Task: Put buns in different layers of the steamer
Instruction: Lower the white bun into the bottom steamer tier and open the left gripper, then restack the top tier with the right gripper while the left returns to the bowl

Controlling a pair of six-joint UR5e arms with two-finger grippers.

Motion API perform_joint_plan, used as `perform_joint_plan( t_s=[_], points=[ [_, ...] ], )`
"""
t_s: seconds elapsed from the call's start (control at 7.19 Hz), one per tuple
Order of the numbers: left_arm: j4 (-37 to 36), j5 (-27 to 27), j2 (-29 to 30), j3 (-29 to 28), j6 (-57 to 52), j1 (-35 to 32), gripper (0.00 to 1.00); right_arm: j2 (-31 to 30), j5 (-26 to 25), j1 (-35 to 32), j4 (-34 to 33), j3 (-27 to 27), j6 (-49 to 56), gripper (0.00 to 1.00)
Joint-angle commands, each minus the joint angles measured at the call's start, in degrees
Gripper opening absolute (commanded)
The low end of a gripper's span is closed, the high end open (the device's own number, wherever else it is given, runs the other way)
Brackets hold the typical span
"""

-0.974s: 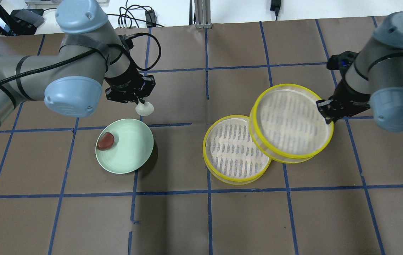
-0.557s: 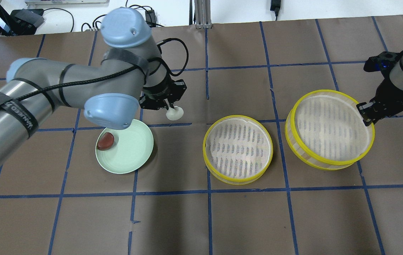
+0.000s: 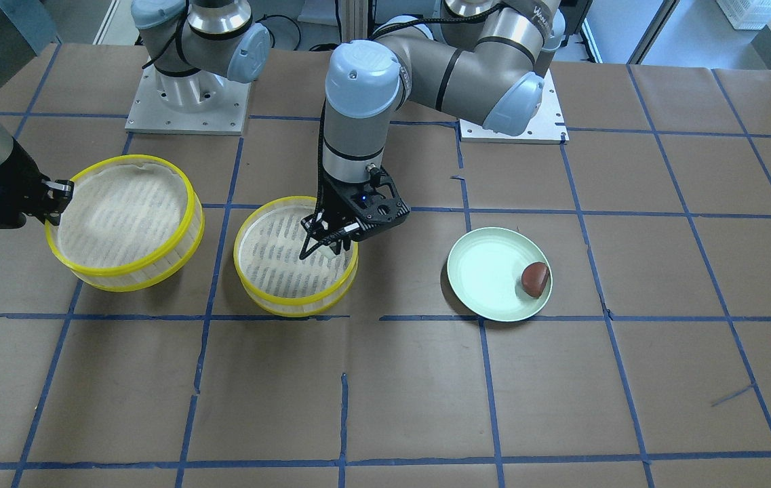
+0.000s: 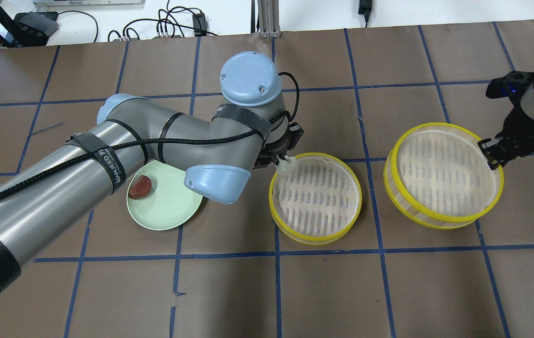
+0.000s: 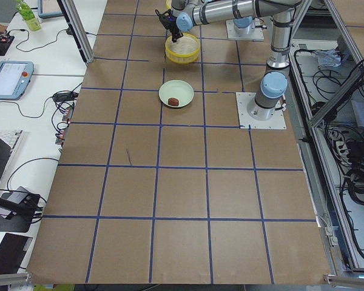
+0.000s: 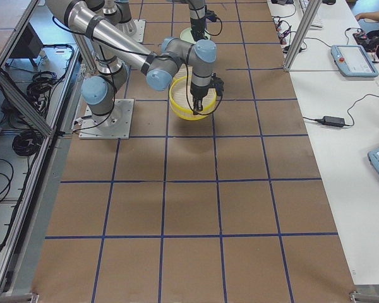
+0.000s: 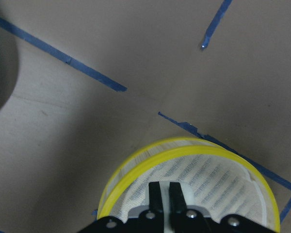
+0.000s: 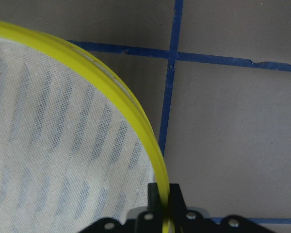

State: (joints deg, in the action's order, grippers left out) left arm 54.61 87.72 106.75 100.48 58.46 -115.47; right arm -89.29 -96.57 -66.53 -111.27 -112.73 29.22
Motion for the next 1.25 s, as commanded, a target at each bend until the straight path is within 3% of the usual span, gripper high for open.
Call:
perform_joint_plan(
  t_s=[0.0, 0.14, 0.42, 0.56, 1.11],
  points=[
    [-0.38, -0.09, 2.05, -0.02, 3.82, -1.24, 1.00, 0.00, 0.06, -0.09, 0.00, -0.04, -0.04, 0.06],
    [-0.46, 0.08, 2.06, -0.02, 3.76, -1.86, 1.00, 0.00, 0.15, -0.18, 0.00, -0.21, -0.13, 0.06],
    [0.23, 2.09, -0.04, 0.24, -17.72, 0.66, 1.00, -0.18, 0.41, -1.49, 0.00, -0.04, -1.70, 0.06],
    [0.67, 4.54, -0.48, 1.11, -24.56, 6.43, 1.00, -0.18, 0.76, -4.11, 0.00, 0.05, -4.84, 0.07],
    [4.54, 4.92, -6.55, 7.61, -52.26, 21.48, 1.00, 2.61, 0.86, -24.13, -1.31, 0.49, -25.45, 0.07]
  ],
)
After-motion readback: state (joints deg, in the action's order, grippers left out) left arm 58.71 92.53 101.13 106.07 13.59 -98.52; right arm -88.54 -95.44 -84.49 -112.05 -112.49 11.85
